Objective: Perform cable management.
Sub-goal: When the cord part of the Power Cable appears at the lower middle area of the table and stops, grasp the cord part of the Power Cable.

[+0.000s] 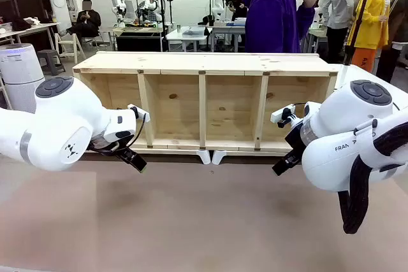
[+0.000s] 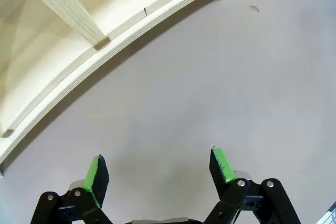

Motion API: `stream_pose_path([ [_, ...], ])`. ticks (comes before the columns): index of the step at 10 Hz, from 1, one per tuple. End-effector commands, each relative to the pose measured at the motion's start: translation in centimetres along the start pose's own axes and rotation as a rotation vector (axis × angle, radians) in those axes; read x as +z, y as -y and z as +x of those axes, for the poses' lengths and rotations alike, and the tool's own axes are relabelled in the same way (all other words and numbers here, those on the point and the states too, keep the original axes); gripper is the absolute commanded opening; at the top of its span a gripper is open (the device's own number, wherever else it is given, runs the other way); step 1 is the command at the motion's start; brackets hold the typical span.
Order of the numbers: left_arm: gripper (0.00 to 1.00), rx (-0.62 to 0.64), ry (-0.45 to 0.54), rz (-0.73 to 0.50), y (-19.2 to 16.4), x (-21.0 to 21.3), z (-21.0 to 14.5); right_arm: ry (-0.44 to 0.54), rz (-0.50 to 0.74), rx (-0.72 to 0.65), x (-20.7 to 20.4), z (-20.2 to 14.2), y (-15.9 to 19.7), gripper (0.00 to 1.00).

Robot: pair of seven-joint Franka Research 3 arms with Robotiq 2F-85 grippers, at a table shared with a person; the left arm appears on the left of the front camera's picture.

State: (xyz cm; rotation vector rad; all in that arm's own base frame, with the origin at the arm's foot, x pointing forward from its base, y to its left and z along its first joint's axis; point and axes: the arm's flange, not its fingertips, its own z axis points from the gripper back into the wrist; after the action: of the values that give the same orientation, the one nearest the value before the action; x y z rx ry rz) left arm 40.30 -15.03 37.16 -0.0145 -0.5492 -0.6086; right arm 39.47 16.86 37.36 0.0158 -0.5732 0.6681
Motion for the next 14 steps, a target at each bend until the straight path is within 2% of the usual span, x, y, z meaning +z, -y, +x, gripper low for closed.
stream_pose_path([
  [1,1.00,0.000,0.000,0.000,0.0,0.0,0.0,0.000,0.000,0.000,0.0,0.0,0.0,1.00],
  [11,1.00,-0.004,0.000,0.000,0.1,0.0,0.0,0.000,0.000,0.002,0.0,0.0,0.0,1.00],
  [14,1.00,-0.040,0.057,0.044,0.9,4.9,-1.6,0.080,-0.016,0.010,4.1,-1.4,-0.7,1.00],
])
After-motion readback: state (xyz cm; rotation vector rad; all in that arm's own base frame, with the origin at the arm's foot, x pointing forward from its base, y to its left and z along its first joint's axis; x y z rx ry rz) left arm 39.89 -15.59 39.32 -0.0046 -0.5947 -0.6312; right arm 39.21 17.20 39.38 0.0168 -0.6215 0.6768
